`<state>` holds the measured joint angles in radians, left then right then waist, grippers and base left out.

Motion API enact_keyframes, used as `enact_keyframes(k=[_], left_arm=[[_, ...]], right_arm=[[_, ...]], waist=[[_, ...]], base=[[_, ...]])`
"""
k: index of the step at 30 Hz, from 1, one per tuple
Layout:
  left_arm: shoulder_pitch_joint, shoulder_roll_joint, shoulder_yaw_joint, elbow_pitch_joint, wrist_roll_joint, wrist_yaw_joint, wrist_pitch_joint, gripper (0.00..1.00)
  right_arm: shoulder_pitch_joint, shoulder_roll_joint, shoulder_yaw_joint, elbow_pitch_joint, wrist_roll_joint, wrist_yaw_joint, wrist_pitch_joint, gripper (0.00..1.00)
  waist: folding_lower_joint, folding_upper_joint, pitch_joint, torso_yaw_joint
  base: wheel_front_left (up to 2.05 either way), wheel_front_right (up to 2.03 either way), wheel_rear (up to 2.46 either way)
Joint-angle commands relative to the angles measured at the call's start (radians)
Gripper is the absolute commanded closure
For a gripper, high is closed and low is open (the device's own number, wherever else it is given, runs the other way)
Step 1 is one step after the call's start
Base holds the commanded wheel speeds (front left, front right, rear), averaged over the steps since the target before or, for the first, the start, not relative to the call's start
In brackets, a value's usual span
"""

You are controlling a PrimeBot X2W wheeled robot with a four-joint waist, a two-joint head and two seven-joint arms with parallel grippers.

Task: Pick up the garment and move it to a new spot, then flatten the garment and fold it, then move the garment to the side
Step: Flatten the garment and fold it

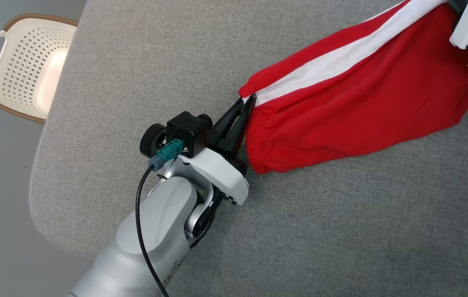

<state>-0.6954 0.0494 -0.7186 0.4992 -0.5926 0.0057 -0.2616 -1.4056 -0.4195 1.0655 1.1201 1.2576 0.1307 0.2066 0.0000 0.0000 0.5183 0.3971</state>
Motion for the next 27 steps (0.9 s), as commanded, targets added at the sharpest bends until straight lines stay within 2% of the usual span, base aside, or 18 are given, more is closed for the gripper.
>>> enact_keyframes(k=[1, 3, 4, 5, 6, 7, 8, 9, 10, 19, 27], left_arm=[[-0.015, 0.004, 0.0, -0.001, -0.005, 0.004, -0.003, 1.0], [-0.015, 0.004, -0.002, -0.002, -0.007, 0.004, -0.003, 1.0], [-0.016, 0.004, -0.003, -0.003, -0.008, 0.005, -0.003, 1.0], [-0.018, 0.004, -0.004, -0.004, -0.009, 0.005, -0.003, 1.0], [-0.02, 0.004, -0.004, -0.004, -0.011, 0.006, -0.003, 1.0], [-0.022, 0.004, -0.005, -0.003, -0.012, 0.006, -0.003, 1.0], [-0.022, 0.004, -0.004, -0.003, -0.012, 0.008, -0.003, 0.86], [-0.023, 0.004, -0.003, -0.002, -0.012, 0.01, -0.003, 0.55], [-0.023, 0.004, 0.0, 0.0, -0.012, 0.014, -0.003, 0.0], [0.014, 0.004, 0.055, 0.005, 0.015, 0.033, -0.003, 0.0], [0.07, 0.004, 0.136, -0.008, 0.096, 0.045, -0.003, 0.0]], right_arm=[[-0.01, 0.0, 0.0, 0.005, -0.004, 0.0, -0.005, 1.0], [-0.014, 0.001, 0.003, 0.014, -0.008, 0.0, -0.009, 1.0], [-0.017, 0.001, 0.003, 0.019, -0.01, 0.0, -0.015, 0.83], [-0.02, 0.002, 0.003, 0.024, -0.011, 0.0, -0.021, 0.71], [-0.022, 0.004, 0.002, 0.034, -0.011, 0.0, -0.027, 0.0], [-0.023, 0.008, 0.002, 0.042, -0.014, 0.0, -0.033, 0.0], [-0.025, 0.012, 0.002, 0.049, -0.016, 0.0, -0.041, 0.0], [-0.026, 0.015, 0.002, 0.054, -0.016, 0.0, -0.044, 0.0], [-0.028, 0.019, 0.002, 0.059, -0.017, 0.0, -0.048, 0.0], [0.004, 0.013, -0.008, 0.059, 0.003, 0.0, -0.091, 0.0], [0.084, -0.018, -0.035, -0.021, 0.048, 0.0, -0.172, 0.0]], waist=[[0.0, 0.0, 0.001, 0.001], [0.0, 0.0, 0.004, 0.003], [0.0, 0.0, 0.005, 0.004], [0.0, 0.0, 0.007, 0.005], [0.0, 0.0, 0.008, 0.005], [0.0, 0.0, 0.009, 0.005], [0.0, 0.0, 0.009, 0.005], [0.0, 0.0, 0.009, 0.005], [0.0, 0.0, 0.009, 0.004], [0.0, 0.0, -0.033, -0.022], [0.0, 0.0, -0.128, -0.061]], base=[[0.0, 0.0, 0.0], [0.0, 0.0, 0.0], [0.0, 0.0, 0.0], [0.0, 0.0, 0.0], [0.0, 0.0, 0.0], [0.0, 0.0, 0.0], [0.0, 0.0, 0.0], [0.0, 0.0, 0.0], [0.0, 0.0, 0.0], [0.0, 0.0, 0.0], [0.0, 0.0, 0.0]])
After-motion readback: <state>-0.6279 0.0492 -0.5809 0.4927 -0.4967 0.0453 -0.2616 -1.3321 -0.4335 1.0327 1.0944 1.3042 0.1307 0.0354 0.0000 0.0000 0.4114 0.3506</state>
